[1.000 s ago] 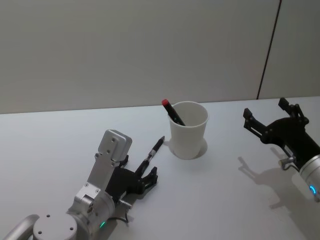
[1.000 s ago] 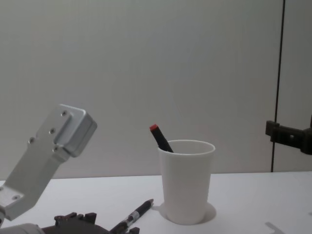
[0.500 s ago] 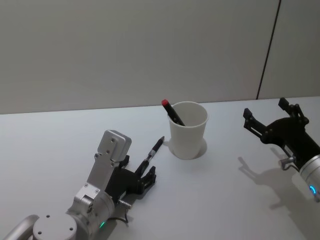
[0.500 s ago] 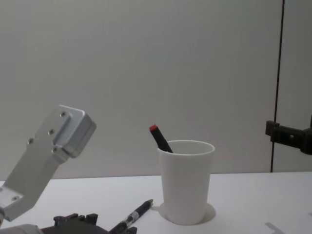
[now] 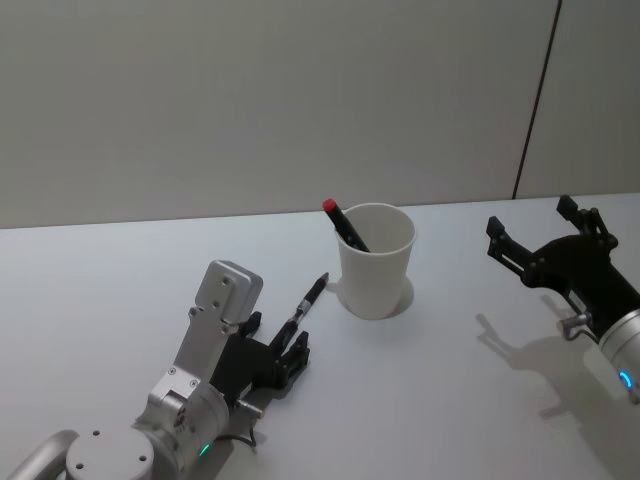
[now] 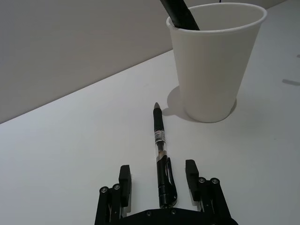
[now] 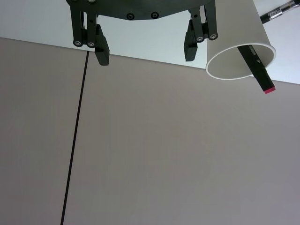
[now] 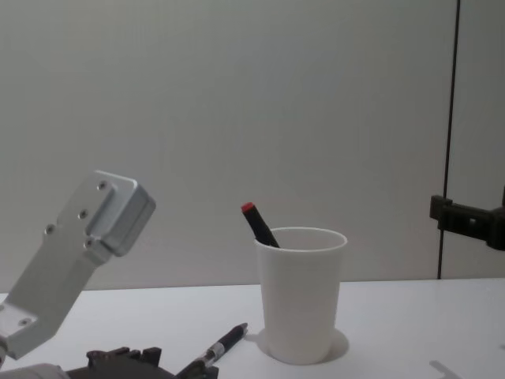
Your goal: Place the pen into the pen holder.
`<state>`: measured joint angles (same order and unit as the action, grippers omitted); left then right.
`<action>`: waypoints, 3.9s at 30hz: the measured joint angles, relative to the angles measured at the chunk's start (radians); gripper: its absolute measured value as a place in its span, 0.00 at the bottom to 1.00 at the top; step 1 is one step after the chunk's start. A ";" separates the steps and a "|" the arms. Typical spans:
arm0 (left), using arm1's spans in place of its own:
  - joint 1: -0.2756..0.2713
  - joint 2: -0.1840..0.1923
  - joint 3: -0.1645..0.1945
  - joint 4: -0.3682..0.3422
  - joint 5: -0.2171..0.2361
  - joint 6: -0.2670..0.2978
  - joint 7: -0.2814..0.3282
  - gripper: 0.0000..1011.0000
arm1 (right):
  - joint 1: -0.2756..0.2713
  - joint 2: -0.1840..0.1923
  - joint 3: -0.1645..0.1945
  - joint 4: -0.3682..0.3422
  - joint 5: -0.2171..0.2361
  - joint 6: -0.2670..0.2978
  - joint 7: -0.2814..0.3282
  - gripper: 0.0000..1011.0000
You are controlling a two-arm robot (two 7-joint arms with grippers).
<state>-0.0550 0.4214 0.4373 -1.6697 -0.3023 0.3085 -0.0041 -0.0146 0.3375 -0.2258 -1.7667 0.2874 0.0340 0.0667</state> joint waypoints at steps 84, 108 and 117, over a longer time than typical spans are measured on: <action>0.000 0.000 0.000 0.001 0.000 0.000 0.000 0.19 | 0.000 0.000 0.000 0.000 0.000 0.000 0.000 0.99; -0.014 -0.007 -0.002 0.000 0.017 0.020 -0.003 0.18 | 0.000 0.000 0.000 0.000 0.000 0.000 0.000 0.99; -0.060 -0.040 -0.005 -0.006 0.068 0.081 0.004 0.18 | 0.000 0.000 0.000 0.000 0.000 0.000 0.000 0.99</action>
<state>-0.1148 0.3812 0.4322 -1.6761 -0.2346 0.3894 -0.0003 -0.0147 0.3374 -0.2259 -1.7667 0.2873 0.0340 0.0667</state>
